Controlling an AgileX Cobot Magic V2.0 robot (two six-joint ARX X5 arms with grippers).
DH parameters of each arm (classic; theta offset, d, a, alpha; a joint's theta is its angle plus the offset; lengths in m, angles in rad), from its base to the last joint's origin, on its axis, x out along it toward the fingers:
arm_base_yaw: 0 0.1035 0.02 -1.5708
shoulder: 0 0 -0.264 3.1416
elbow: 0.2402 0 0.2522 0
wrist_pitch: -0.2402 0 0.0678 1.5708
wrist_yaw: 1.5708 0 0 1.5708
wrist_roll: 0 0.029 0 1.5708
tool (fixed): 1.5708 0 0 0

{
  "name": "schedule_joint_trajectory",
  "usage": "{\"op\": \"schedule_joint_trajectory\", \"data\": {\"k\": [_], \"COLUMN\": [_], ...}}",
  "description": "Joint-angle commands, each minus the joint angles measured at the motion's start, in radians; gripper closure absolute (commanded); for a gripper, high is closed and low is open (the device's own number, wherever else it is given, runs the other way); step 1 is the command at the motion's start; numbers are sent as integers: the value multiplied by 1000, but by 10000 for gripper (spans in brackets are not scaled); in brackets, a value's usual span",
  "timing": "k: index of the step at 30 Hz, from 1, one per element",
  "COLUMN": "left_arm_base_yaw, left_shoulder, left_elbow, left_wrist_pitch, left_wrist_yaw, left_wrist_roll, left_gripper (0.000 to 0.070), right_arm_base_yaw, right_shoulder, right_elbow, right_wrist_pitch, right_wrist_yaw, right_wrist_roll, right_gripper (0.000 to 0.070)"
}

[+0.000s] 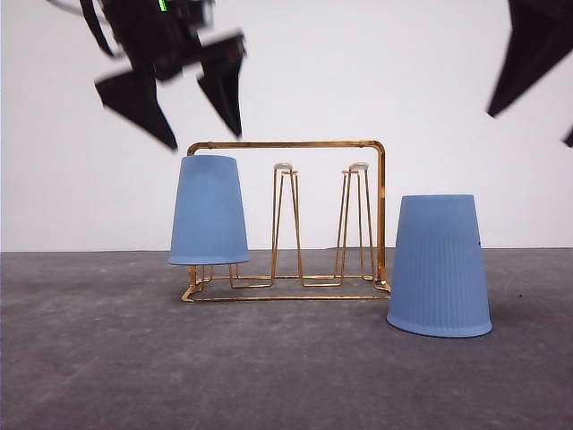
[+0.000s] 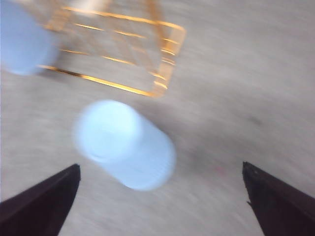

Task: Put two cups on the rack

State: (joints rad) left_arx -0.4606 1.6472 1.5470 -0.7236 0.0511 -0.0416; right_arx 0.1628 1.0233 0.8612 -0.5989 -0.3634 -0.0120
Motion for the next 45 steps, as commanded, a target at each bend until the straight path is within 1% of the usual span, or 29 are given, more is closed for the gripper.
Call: {"op": "schedule_joint_trajectory", "data": {"k": [1, 5, 7, 9, 12, 14, 15, 18, 21, 22, 23, 25, 27, 29, 30, 32, 35, 41, 45], "left_arm_base_yaw": [-7, -6, -5, -4, -1, 4, 5, 5, 1, -1, -4, -6, -6, -6, -6, -6, -8, -7, -7], "left_shoulder": [-31, -120, -162, -197, -231, -250, -259, -288, -328, -343, -358, -385, -408, -419, -419, -418, -418, -418, -418], "left_elbow": [31, 31, 31, 30, 27, 13, 0, -60, -165, -207, -249, -331, -402, -449, -462, -475, -476, -476, -476], "left_wrist_pitch": [-4, -45, -84, -138, -228, -281, -298, -308, -283, -272, -260, -234, -217, -213, -216, -219, -201, -155, -139], "left_wrist_yaw": [1, 0, -5, -28, -71, -78, -78, -78, -71, -69, -69, -69, -69, -69, -69, -69, -69, -67, -47], "left_wrist_roll": [19, 29, 37, 46, 49, 48, 46, 27, -2, -11, -21, -43, -62, -78, -80, -80, -80, -80, -80], "left_gripper": [108, 108, 110, 114, 115, 115, 115, 114, 114, 114, 114, 114, 114, 114, 114, 114, 114, 114, 114], "right_arm_base_yaw": [28, 102, 131, 156, 177, 183, 183, 183, 183, 183, 183, 183, 183, 184, 185, 185, 185, 187, 192], "right_shoulder": [27, 82, 115, 151, 205, 248, 269, 332, 391, 407, 420, 438, 443, 443, 442, 437, 418, 339, 309], "right_elbow": [11, 11, 11, 11, 11, 11, 12, 13, 13, 13, 13, 13, 13, 15, 19, 32, 84, 303, 446], "right_wrist_pitch": [19, 60, 89, 125, 169, 197, 209, 237, 256, 260, 263, 268, 271, 273, 273, 264, 203, 9, -59], "right_wrist_yaw": [-7, 9, 32, 51, 81, 111, 108, 99, 100, 99, 99, 99, 94, 73, 60, 44, 45, 45, 39], "right_wrist_roll": [-6, -2, 0, 1, 0, -2, -2, -2, -4, -4, -4, -6, -8, -9, -8, -9, -20, -65, -82], "right_gripper": [36, 37, 38, 38, 38, 38, 38, 40, 43, 54, 71, 131, 220, 317, 353, 387, 387, 386, 386]}}
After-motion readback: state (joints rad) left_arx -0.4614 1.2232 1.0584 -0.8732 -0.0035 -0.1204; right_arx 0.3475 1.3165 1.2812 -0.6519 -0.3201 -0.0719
